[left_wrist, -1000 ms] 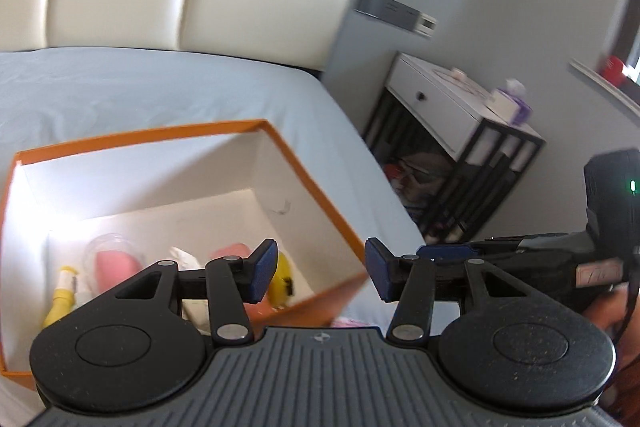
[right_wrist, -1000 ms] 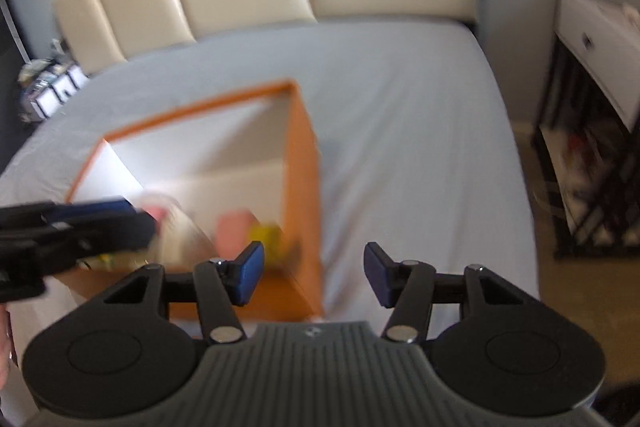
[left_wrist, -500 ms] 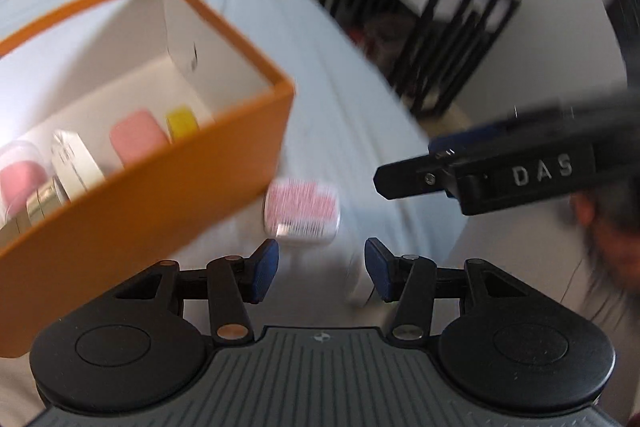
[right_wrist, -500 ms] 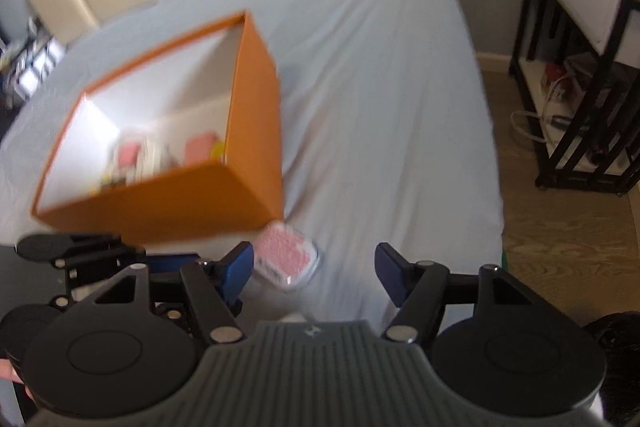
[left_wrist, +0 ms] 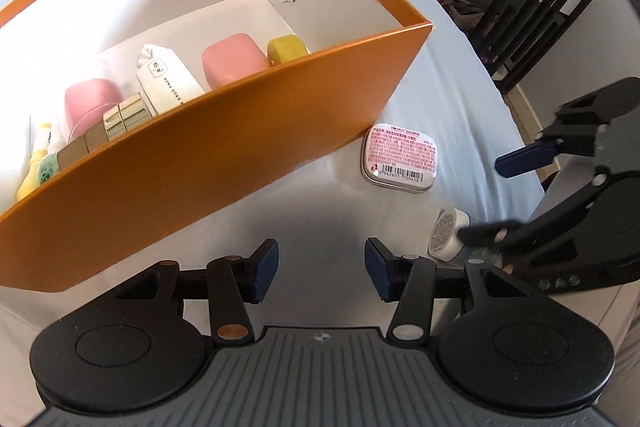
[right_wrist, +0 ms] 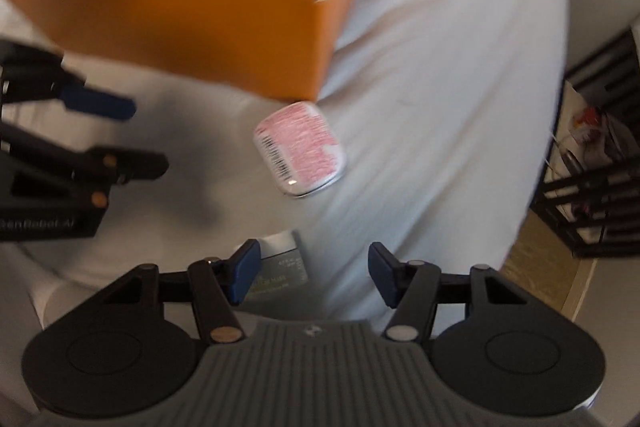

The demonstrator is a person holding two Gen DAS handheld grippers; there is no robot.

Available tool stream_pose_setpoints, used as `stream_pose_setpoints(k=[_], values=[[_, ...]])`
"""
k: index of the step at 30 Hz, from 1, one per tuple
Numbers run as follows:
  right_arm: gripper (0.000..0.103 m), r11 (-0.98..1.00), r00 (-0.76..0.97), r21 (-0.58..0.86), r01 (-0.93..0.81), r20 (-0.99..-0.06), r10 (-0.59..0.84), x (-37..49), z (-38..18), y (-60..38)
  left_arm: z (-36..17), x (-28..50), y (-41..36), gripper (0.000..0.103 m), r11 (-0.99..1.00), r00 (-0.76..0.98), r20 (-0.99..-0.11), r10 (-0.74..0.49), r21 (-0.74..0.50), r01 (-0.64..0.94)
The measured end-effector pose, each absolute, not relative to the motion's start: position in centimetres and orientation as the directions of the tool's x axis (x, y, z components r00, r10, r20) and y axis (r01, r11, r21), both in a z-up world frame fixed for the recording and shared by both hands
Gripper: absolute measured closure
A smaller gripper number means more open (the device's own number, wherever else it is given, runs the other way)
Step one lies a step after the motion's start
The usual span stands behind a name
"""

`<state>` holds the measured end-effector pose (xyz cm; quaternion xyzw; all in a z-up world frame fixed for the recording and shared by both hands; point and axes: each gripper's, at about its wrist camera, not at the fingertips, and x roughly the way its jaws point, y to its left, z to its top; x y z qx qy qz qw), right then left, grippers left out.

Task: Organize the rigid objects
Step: 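Grasp the small cream jar beside the box with the right tool, then grasp the pink-labelled mint tin with the left tool while the right tool holds the jar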

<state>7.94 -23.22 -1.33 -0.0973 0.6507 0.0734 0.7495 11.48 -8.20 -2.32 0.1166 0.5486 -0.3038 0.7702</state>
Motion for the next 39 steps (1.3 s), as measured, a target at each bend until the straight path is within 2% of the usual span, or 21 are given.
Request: stream_pose_setpoints(k=[4,5,6,11,18,28,30,32,35,39], values=[[0.044,0.949,0.040,-0.050,-0.312,-0.998,-0.039,8.7,-2.8,-22.2,-2.1,11.5,-8.3,0.044,0.773,0.211,-0.907,-0.364,-0.168,0.611],[0.048,0.943,0.019,-0.045,-0.330,-0.999,-0.041,8.9,-3.1,-22.0,-2.0,11.5,-8.4,0.044,0.770,0.212,-0.904,-0.372,-0.173,0.615],[0.059,0.939,-0.003,-0.042,-0.342,-0.999,-0.046,9.0,-3.5,-21.9,-2.1,11.4,-8.4,0.044,0.766,0.215,-0.899,-0.382,-0.177,0.618],[0.060,0.936,-0.025,-0.039,-0.349,-0.998,-0.051,9.4,-4.1,-22.0,-1.6,11.5,-8.3,0.044,0.757,0.231,-0.869,-0.437,-0.217,0.617],[0.060,0.957,0.089,-0.043,-0.286,-0.996,-0.018,8.8,-2.6,-23.1,-0.6,11.3,-8.4,0.044,0.727,0.256,-0.811,-0.527,-0.273,0.630],[0.060,0.964,0.315,-0.152,-0.219,-0.946,-0.078,7.0,1.8,-25.2,-0.5,11.5,-9.0,0.044,0.732,0.306,-0.782,-0.543,-0.261,0.630],[0.060,0.964,0.357,-0.189,-0.186,-0.927,-0.113,7.3,2.3,-26.0,-0.5,11.7,-9.3,0.039,0.737,0.316,-0.779,-0.541,-0.259,0.624],[0.060,0.984,0.350,-0.143,-0.110,-0.932,-0.096,8.1,2.4,-27.7,-0.4,11.9,-9.6,0.036,0.736,0.327,-0.771,-0.547,-0.258,0.626],[0.060,0.999,0.312,0.043,0.003,-0.949,0.040,8.6,1.8,-30.4,-0.6,11.9,-10.2,0.028,0.727,0.337,-0.758,-0.558,-0.251,0.639],[0.060,0.996,0.364,0.071,0.052,-0.930,0.047,8.7,2.1,-30.4,-1.2,11.9,-11.6,0.022,0.705,0.326,-0.760,-0.562,-0.233,0.670]])
